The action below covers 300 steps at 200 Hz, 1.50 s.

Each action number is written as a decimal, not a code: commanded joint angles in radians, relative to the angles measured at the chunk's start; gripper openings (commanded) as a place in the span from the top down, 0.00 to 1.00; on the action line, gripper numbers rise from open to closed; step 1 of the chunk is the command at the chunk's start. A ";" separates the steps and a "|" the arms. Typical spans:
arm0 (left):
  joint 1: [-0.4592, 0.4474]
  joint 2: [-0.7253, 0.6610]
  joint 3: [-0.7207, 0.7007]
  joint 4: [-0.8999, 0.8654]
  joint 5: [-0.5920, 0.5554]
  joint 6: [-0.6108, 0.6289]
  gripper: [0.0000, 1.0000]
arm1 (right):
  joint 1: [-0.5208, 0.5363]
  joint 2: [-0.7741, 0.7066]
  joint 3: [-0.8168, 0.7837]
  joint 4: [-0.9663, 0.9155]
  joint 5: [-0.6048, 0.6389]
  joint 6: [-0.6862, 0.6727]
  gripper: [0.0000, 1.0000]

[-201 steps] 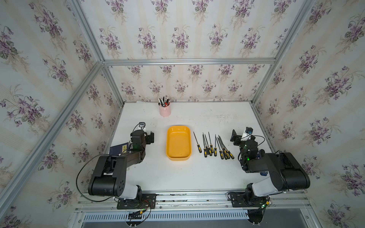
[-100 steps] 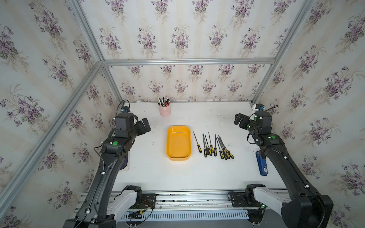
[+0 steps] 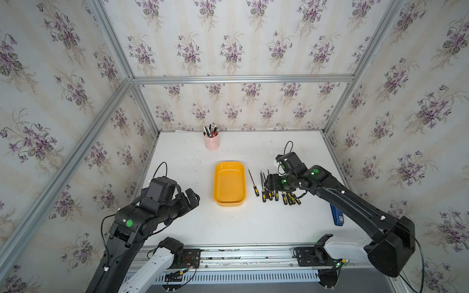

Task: Put the file tool into the storage box
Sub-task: Pick up the file tool from the center of the board.

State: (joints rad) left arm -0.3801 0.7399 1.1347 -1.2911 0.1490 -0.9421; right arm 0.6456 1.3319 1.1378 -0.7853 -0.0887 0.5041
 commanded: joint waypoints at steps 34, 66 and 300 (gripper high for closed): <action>-0.005 0.118 0.046 0.066 0.063 0.062 0.00 | 0.072 0.227 0.105 -0.027 0.024 -0.018 0.46; -0.004 0.184 0.046 0.120 0.114 0.102 0.00 | 0.090 0.323 0.117 0.005 0.034 -0.004 0.55; 0.000 0.273 0.010 0.248 0.159 0.142 0.00 | 0.077 0.670 0.206 0.065 0.127 -0.082 0.82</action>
State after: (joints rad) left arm -0.3809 1.0084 1.1496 -1.0737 0.3172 -0.8005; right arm 0.7254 1.9980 1.3598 -0.7341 0.0402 0.4389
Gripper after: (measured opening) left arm 0.998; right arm 0.229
